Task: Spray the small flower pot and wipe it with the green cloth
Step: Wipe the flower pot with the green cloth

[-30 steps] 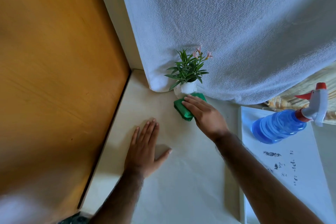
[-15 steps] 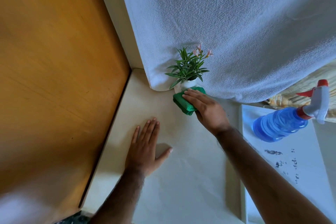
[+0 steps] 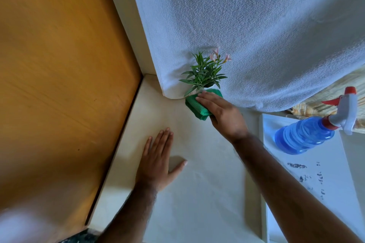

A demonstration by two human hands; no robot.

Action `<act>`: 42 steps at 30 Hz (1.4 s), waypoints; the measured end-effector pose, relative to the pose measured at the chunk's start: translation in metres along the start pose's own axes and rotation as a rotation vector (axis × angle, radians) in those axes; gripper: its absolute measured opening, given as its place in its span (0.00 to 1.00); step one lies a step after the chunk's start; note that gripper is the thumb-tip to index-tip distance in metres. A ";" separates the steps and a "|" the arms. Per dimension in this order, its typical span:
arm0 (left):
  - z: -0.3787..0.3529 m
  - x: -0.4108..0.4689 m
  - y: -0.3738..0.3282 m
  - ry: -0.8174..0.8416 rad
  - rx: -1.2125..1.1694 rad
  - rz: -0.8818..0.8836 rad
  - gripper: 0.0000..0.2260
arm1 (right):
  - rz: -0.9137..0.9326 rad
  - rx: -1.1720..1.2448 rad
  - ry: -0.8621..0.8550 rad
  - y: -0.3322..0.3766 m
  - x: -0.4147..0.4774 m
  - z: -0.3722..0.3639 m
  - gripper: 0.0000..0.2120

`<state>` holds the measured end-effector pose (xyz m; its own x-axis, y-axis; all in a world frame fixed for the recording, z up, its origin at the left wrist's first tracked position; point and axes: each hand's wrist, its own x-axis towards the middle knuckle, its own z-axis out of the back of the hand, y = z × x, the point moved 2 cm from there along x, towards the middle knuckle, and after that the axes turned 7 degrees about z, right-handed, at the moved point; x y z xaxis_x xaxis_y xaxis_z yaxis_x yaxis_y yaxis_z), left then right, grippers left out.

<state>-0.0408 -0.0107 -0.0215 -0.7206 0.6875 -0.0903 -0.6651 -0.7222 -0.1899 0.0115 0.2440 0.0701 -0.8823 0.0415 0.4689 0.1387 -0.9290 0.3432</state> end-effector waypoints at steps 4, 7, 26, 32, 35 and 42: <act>-0.002 0.000 0.003 -0.028 0.003 -0.007 0.45 | -0.007 -0.006 0.020 -0.001 0.005 -0.003 0.26; -0.003 0.000 0.003 -0.039 -0.003 -0.012 0.45 | 0.001 0.009 0.069 0.001 -0.007 -0.005 0.26; -0.003 0.001 0.002 -0.086 0.002 -0.017 0.44 | -0.070 -0.029 0.105 0.012 -0.056 0.007 0.27; -0.001 -0.002 0.000 -0.117 -0.026 -0.009 0.43 | -0.095 -0.089 -0.049 0.034 -0.098 0.056 0.25; -0.001 -0.003 0.001 -0.132 -0.036 -0.022 0.43 | -0.166 -0.145 -0.097 0.038 -0.141 0.080 0.27; -0.005 -0.004 -0.001 -0.128 -0.024 -0.020 0.44 | -0.434 -0.359 -0.178 0.031 -0.250 0.113 0.29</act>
<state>-0.0365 -0.0128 -0.0262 -0.7274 0.6851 0.0387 -0.6759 -0.7055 -0.2135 0.2875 0.2464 0.0550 -0.7311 0.4778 0.4870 -0.4061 -0.8784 0.2521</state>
